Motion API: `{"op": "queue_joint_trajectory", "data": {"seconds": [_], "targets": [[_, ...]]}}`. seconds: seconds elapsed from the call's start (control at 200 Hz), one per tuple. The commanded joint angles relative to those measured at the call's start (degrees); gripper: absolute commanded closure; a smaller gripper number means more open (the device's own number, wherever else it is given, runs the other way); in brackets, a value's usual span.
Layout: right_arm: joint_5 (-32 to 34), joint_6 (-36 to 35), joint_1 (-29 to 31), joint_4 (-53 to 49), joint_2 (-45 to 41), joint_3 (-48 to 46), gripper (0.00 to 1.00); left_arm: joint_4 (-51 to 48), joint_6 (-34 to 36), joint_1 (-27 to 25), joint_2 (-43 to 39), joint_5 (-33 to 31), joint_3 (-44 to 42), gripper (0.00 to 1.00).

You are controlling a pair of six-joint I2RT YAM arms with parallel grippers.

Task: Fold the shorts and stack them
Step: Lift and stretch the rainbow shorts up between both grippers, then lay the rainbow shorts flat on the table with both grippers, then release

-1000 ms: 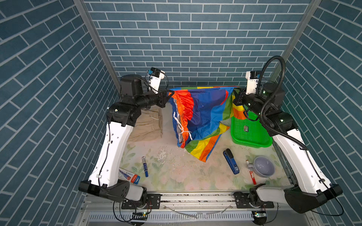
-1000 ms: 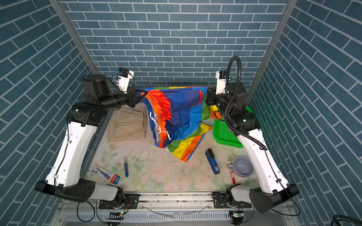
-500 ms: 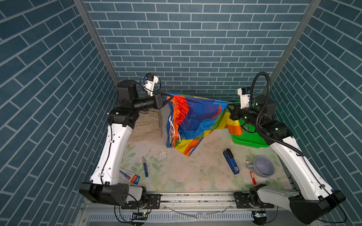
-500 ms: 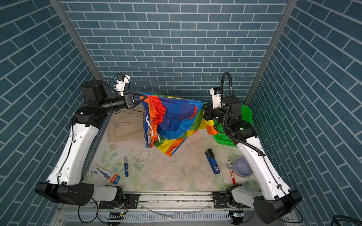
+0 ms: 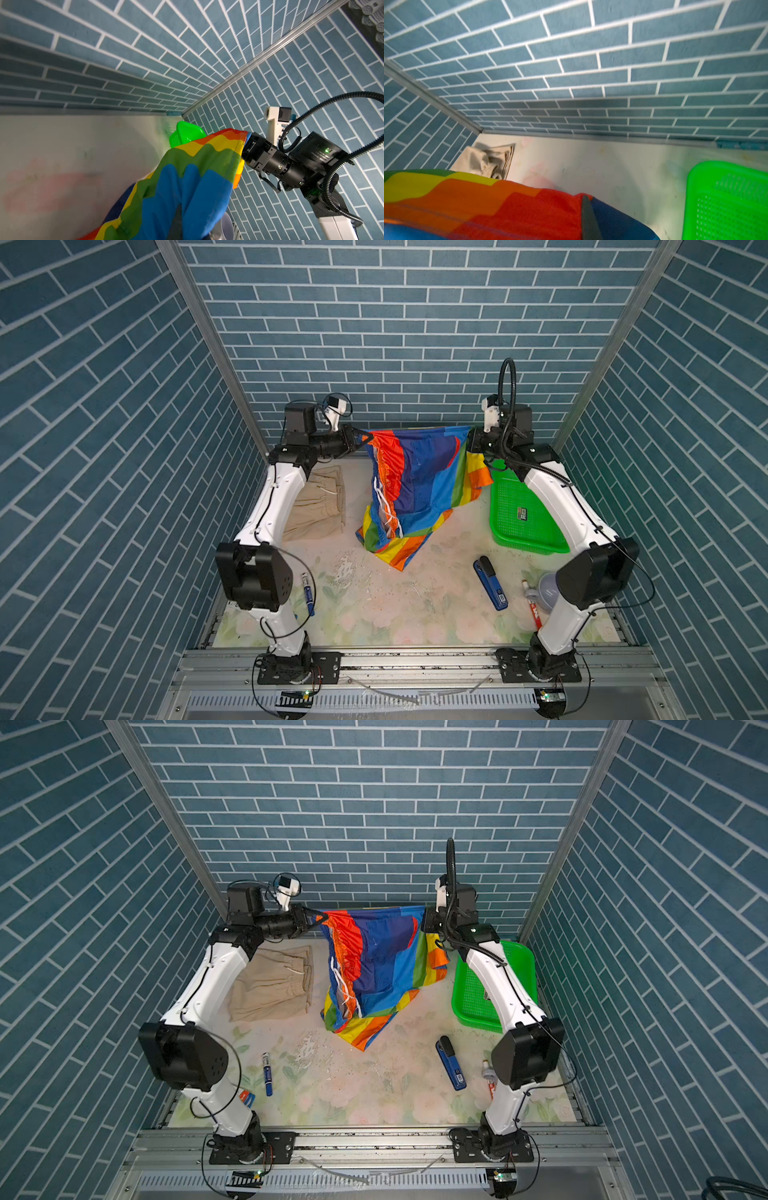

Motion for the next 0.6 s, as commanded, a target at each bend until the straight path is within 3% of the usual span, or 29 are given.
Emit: {"op": "queue_joint_trajectory", "data": {"seconds": [0.0, 0.04, 0.105, 0.16, 0.27, 0.35, 0.455, 0.59], "targets": [[11.4, -3.8, -4.5, 0.1, 3.4, 15.4, 1.00, -1.1, -6.2, 3.3, 9.6, -0.2, 23.0, 1.00], [12.9, -4.9, -4.5, -0.1, 5.5, 20.6, 1.00, -4.9, -6.9, 3.1, 14.2, -0.4, 32.7, 1.00], [15.2, -6.9, -4.4, 0.7, 8.1, 27.7, 1.00, 7.7, -13.3, 3.9, 12.9, -1.7, 28.4, 1.00], [17.5, -8.6, -4.4, 2.5, 9.0, 31.3, 1.00, 10.4, -16.6, 5.0, 14.9, -1.4, 33.1, 1.00], [21.3, -11.4, -4.1, 13.1, 4.9, 28.2, 1.00, 20.9, -25.4, 7.2, 16.4, -2.1, 35.8, 1.00], [23.2, -12.8, -3.7, 23.0, -1.8, 19.6, 1.00, 26.2, -30.6, 9.0, 17.1, -1.7, 37.7, 1.00], [22.9, -14.0, -2.9, 35.9, -14.4, -0.3, 1.00, 33.7, -35.0, 10.4, 14.6, 1.2, 32.9, 1.00], [23.6, -17.2, 1.5, 44.3, -30.3, -28.7, 1.00, 46.4, -39.0, 10.5, 7.3, 5.1, 11.3, 1.00]]}}
